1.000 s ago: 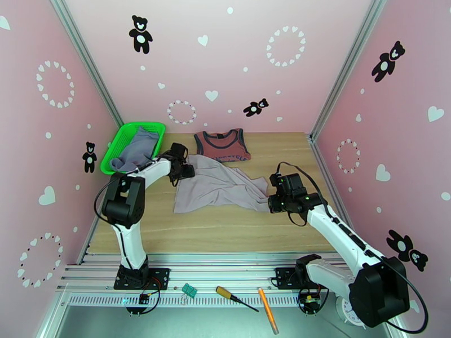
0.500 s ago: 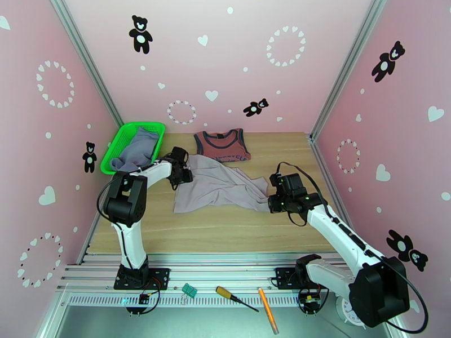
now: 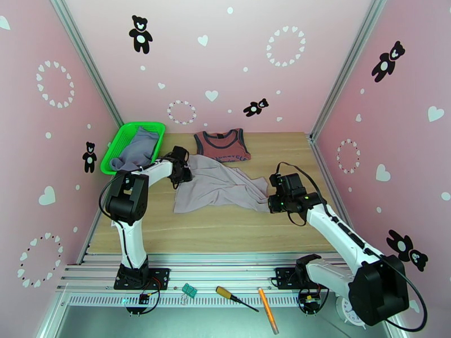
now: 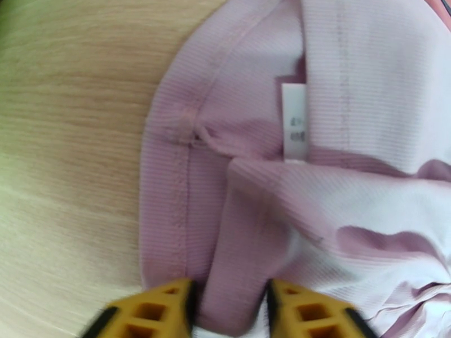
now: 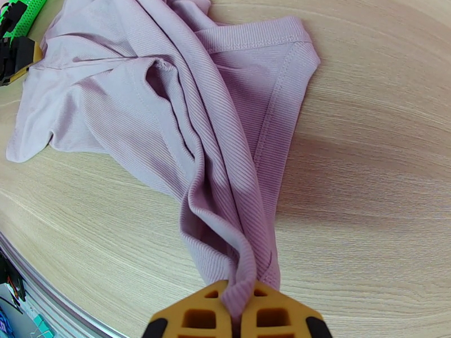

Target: Fold and stack the mixed laundry pile

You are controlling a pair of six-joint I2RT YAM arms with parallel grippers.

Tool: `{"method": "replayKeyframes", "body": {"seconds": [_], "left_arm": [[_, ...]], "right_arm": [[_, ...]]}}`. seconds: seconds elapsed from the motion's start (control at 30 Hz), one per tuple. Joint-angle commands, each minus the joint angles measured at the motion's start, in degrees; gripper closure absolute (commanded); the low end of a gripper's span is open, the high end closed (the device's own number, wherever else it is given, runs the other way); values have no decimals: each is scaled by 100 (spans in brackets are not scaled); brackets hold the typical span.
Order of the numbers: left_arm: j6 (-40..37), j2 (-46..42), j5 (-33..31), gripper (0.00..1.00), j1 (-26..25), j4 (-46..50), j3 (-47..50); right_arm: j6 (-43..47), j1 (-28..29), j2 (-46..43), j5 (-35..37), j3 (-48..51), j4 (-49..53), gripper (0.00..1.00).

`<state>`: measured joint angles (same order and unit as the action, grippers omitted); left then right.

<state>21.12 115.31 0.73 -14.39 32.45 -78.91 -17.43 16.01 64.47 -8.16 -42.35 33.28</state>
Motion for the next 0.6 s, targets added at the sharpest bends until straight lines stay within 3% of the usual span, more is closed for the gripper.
{"method": "replayKeyframes", "body": {"seconds": [0.0,0.23,0.37,0.57], "left_arm": [[-11,-258,64,68,18,-26,58],[-12,-482,41,80,15,4,191],[-51,-782,-65,100,15,198,160],[-224,-1803,-281,100,20,1028,-213]], "right_arm": [[-24,-10,34,17,49,49,100],[-24,-8,35,7,51,52,100],[-24,-10,28,41,-22,84,100],[109,-23,-220,424,-630,521,100]]}}
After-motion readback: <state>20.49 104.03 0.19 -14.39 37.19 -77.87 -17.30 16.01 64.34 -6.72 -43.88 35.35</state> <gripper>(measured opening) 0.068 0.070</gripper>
